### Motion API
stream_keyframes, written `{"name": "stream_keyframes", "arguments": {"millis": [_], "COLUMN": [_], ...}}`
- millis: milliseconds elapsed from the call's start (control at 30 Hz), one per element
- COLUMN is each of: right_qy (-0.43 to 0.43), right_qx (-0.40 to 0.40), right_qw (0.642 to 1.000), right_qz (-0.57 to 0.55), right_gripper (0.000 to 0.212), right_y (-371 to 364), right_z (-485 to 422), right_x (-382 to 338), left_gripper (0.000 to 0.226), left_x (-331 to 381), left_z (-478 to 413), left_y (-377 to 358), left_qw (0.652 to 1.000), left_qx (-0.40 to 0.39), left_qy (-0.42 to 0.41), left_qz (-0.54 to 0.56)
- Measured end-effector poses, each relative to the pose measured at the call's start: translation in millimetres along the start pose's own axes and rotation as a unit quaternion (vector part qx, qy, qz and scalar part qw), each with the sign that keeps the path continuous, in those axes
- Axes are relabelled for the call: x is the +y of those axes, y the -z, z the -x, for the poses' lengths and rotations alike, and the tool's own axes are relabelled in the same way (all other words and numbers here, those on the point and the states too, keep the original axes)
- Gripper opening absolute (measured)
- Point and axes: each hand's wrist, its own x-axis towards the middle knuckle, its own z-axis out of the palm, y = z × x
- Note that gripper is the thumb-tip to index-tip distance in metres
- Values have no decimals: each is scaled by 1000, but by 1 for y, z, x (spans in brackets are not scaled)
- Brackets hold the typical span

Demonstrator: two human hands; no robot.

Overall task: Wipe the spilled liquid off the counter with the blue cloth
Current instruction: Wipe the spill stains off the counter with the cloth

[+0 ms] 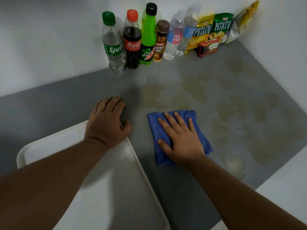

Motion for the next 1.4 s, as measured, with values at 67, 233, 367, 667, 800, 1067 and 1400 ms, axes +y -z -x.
{"name": "stream_keyframes", "arguments": {"millis": [67, 233, 367, 667, 800, 1067, 1400], "right_qy": [-41, -44, 57, -59, 13, 37, 58], "right_qx": [13, 9, -2, 9, -5, -11, -19], "right_qw": [999, 999, 998, 998, 1000, 999, 998], "right_qz": [-4, -16, -9, -1, 3, 21, 8], "right_gripper": [73, 73, 70, 73, 71, 73, 69], "right_y": [1, -2, -4, 3, 0, 6, 2], "right_z": [-15, -25, -6, -49, -35, -30, -34], "right_x": [-13, -41, -19, -34, -39, 2, -30], "left_gripper": [62, 65, 63, 64, 64, 63, 63], "left_x": [0, -1, -4, -2, -2, -2, -3], "left_z": [0, 0, 0, 0, 0, 0, 1], "left_y": [0, 1, -1, 0, 0, 0, -2], "left_qw": [1000, 1000, 1000, 1000, 1000, 1000, 1000], "left_qx": [-1, -4, 6, -10, -11, -5, -7], "left_qy": [0, 2, -3, -1, 2, 3, 0], "left_qz": [0, 0, 9, 9, 12, 21, 23]}}
